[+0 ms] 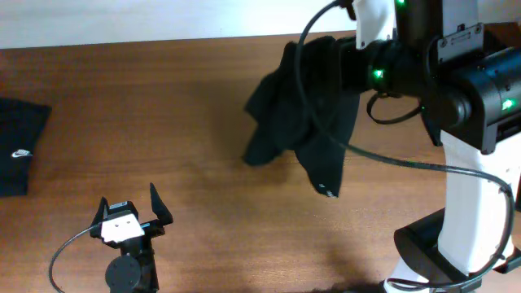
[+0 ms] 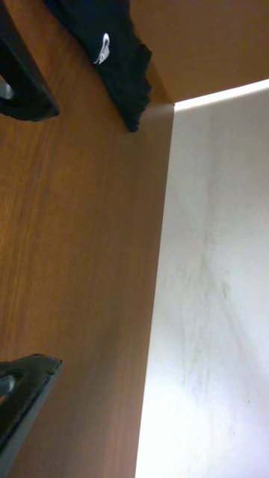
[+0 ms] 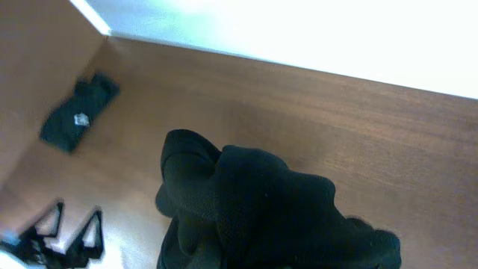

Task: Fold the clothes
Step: 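Grasp the black shirt with the right gripper and lift it to center, then reach the left gripper up to the hanging black shirt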

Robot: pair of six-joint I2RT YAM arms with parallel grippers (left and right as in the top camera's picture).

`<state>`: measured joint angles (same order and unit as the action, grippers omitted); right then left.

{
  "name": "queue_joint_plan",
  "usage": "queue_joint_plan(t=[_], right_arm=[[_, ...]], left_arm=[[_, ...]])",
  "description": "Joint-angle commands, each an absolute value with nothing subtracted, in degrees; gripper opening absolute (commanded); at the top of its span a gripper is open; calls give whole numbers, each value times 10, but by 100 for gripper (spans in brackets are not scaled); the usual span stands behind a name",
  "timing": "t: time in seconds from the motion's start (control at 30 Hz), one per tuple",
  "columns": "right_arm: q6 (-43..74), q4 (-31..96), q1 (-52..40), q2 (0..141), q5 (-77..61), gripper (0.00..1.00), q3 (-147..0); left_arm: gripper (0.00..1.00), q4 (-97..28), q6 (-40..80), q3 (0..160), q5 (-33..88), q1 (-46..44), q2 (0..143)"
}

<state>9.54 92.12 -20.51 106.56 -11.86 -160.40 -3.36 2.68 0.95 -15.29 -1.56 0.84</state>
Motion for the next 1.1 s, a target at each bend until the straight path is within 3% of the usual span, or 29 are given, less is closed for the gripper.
queue_joint_plan(t=[0.0,0.17,0.33,0.57,0.8,1.07], right_arm=[[181,893,-210,1070,-92,4,-1613],[201,876,-210,1085,-92,4,-1613],[225,874,-210,1115,-92,4,-1613],[230,853,-211,1139,-95,4,-1613],[259,813,-225,1139,-96,4,-1613],[261,763,-248,1139,-97,4,-1613]], left_arm=[[99,-17,31,5,-120,-19,4],[99,27,80,19,128,-19,4],[100,-86,171,84,204,-19,6],[99,-272,171,261,234,-19,66],[99,-422,171,390,323,-20,234],[99,-482,171,521,299,-110,392]])
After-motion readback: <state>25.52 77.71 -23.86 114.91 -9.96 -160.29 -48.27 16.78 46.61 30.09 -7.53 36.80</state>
